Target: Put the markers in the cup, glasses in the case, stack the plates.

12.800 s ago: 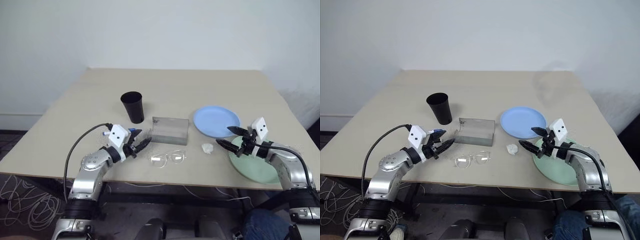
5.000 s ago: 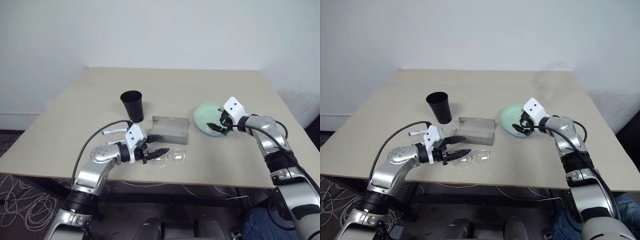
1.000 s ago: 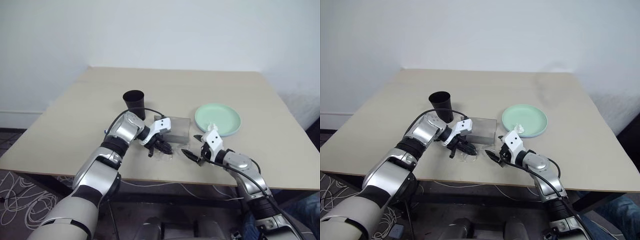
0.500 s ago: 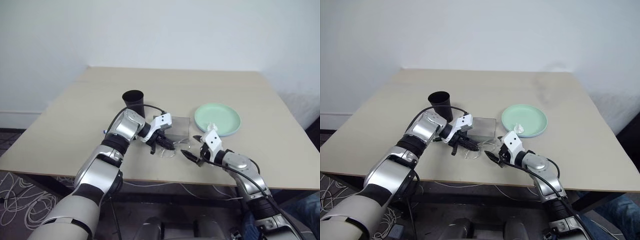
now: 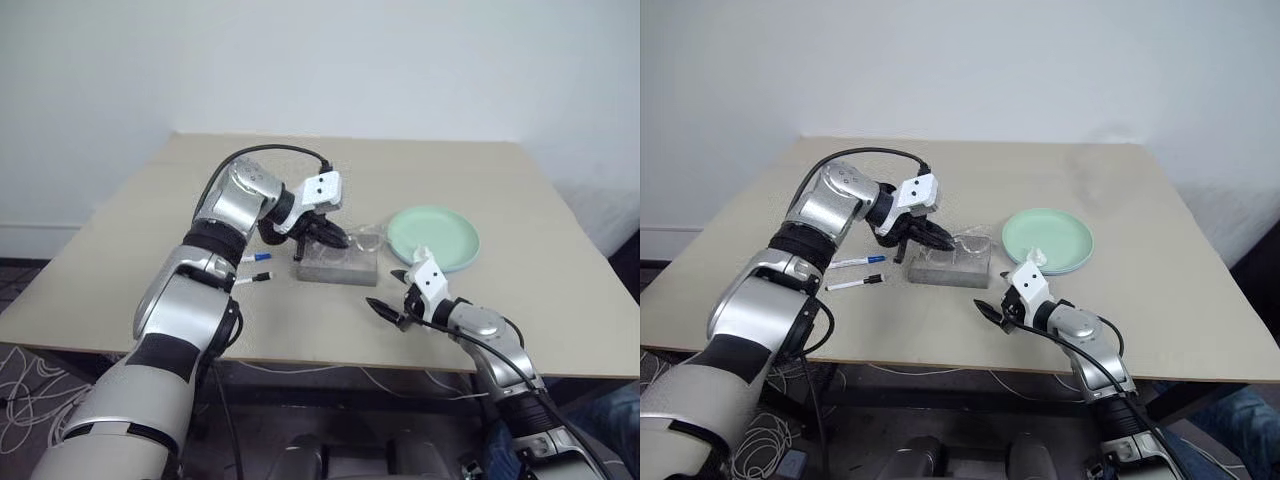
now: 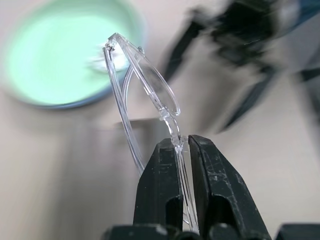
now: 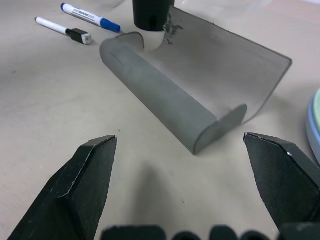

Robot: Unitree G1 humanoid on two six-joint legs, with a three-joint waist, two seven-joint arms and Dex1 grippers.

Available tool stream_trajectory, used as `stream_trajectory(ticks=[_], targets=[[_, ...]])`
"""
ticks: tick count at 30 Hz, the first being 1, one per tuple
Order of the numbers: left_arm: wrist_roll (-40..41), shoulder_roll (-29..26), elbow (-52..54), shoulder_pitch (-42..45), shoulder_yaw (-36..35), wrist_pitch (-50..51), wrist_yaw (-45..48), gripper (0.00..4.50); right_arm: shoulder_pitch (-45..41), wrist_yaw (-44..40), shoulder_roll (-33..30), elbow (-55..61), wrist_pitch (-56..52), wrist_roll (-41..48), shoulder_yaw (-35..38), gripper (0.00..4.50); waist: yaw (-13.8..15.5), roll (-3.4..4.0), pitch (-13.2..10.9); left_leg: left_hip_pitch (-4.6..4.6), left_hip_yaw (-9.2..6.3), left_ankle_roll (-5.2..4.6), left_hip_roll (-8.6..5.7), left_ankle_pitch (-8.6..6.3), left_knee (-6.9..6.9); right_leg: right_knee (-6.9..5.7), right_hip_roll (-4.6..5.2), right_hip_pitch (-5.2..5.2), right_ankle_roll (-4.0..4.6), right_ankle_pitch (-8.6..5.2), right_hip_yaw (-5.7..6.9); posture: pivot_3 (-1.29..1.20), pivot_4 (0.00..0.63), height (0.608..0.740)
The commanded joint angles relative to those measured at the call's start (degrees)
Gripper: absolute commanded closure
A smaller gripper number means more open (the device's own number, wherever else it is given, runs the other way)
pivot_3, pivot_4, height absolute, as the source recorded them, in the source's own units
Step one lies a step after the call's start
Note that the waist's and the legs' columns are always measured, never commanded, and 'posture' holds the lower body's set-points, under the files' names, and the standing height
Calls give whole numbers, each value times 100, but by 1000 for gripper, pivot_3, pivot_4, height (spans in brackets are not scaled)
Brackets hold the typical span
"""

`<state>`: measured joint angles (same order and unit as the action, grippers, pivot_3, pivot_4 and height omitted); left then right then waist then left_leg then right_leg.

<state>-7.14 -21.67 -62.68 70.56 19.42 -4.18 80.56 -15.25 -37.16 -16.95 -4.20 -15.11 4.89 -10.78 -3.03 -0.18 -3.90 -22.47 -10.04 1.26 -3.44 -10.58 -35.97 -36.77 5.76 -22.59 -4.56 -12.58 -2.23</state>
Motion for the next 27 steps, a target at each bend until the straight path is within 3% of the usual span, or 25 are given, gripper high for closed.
stream_trajectory(ticks=[1,5,9,12,19,27], targets=[[-429,-33,-603,215,82,-858,-631,4488,-176,55,-4,129,61,26,89,91,4,0,0,0,0,0,0,0,0,0,0,-2,0,0,0,0,0,740],[-1012,-24,-1004,141,331,-1857,-1432,4488,-130,101,4,203,32,22,95,91,27,-6,-3,-6,0,-2,-2,1,-1,1,0,-2,-2,1,0,0,0,740],[-1120,138,-1226,51,235,-2226,-1873,4488,-58,204,32,339,-33,22,97,91,52,-7,-3,-6,0,-3,-3,2,-2,2,1,-1,-3,2,1,0,0,740],[-1609,159,-1300,-9,549,-2726,-2577,4488,28,282,43,489,-107,27,87,91,50,-7,-3,-6,-1,-3,-3,2,-2,1,2,0,-4,2,1,0,0,740],[-1937,359,-1478,-91,636,-2845,-2889,4488,287,447,3,834,-282,38,132,91,40,-8,-3,-6,2,-3,-4,2,-3,1,1,0,-5,3,1,0,0,740],[-1889,433,-1503,-82,406,-2668,-3003,1977,385,514,1,975,-378,45,134,91,42,-8,-2,-5,1,-4,-3,2,-5,-1,2,3,-6,4,2,0,0,740]])
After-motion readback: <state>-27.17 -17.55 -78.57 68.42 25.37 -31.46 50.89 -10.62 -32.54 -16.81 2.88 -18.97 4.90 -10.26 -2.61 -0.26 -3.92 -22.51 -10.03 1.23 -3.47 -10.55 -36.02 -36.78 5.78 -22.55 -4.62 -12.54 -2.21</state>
